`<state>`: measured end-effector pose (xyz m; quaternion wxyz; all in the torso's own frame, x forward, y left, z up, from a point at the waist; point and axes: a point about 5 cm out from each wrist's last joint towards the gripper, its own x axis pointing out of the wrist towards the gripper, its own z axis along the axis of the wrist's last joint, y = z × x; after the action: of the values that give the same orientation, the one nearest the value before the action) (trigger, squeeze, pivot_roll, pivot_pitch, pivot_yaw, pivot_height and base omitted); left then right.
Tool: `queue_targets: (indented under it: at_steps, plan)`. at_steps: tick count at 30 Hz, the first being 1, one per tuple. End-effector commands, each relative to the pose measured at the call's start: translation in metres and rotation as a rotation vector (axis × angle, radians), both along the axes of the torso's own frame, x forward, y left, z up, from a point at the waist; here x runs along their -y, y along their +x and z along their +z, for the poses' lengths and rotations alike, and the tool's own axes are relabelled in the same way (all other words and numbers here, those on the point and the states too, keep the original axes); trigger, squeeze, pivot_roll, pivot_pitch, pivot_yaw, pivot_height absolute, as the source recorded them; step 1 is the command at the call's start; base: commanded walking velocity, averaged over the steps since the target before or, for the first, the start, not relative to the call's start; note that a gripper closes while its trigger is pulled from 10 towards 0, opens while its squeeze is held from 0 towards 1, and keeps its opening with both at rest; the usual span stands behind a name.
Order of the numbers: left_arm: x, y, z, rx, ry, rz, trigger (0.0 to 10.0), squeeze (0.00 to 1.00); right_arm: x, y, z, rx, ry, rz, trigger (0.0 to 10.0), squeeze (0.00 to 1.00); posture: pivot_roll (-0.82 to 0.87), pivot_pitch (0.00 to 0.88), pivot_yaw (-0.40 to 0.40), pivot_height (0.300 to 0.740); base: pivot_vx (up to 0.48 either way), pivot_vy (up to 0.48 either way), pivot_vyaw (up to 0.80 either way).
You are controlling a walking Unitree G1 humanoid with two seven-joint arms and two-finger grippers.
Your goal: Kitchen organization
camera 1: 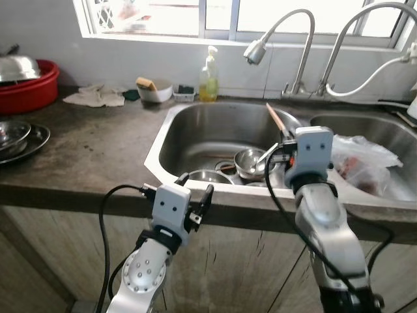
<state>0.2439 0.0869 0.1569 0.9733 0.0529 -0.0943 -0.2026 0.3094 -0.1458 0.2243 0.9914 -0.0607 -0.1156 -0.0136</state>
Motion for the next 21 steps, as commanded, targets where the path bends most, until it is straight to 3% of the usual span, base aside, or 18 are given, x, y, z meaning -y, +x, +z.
queue_targets:
  at_steps: [1, 5, 7, 14, 21]
  plan:
    - [0.001, -0.002, 0.003, 0.01, 0.002, 0.002, 10.0, 0.0, 0.008, 0.01, 0.004, -0.018, -0.006, -0.021, 10.0, 0.0, 0.04, 0.027, -0.067, 0.74, 0.0, 0.0, 0.0]
    - [0.001, -0.005, 0.004, 0.006, 0.0, 0.0, 10.0, 0.0, 0.015, 0.037, 0.01, -0.073, -0.034, -0.024, 10.0, 0.0, 0.05, 0.048, -0.074, 0.74, 0.0, 0.0, 0.0]
    - [0.001, -0.008, 0.002, -0.005, 0.001, 0.0, 10.0, 0.0, 0.021, 0.057, 0.005, -0.167, -0.043, -0.028, 10.0, 0.0, 0.05, 0.064, -0.076, 0.74, 0.0, 0.0, 0.0]
    - [0.0, -0.019, -0.001, -0.037, 0.003, -0.001, 10.0, 0.0, 0.034, 0.083, -0.003, -0.304, -0.036, -0.07, 10.0, 0.0, 0.06, 0.103, -0.077, 0.74, 0.0, 0.0, 0.0]
    - [0.0, -0.025, -0.003, -0.055, 0.006, -0.004, 10.0, 0.0, 0.041, 0.094, -0.011, -0.388, -0.055, -0.085, 10.0, 0.0, 0.07, 0.112, -0.086, 0.74, 0.0, 0.0, 0.0]
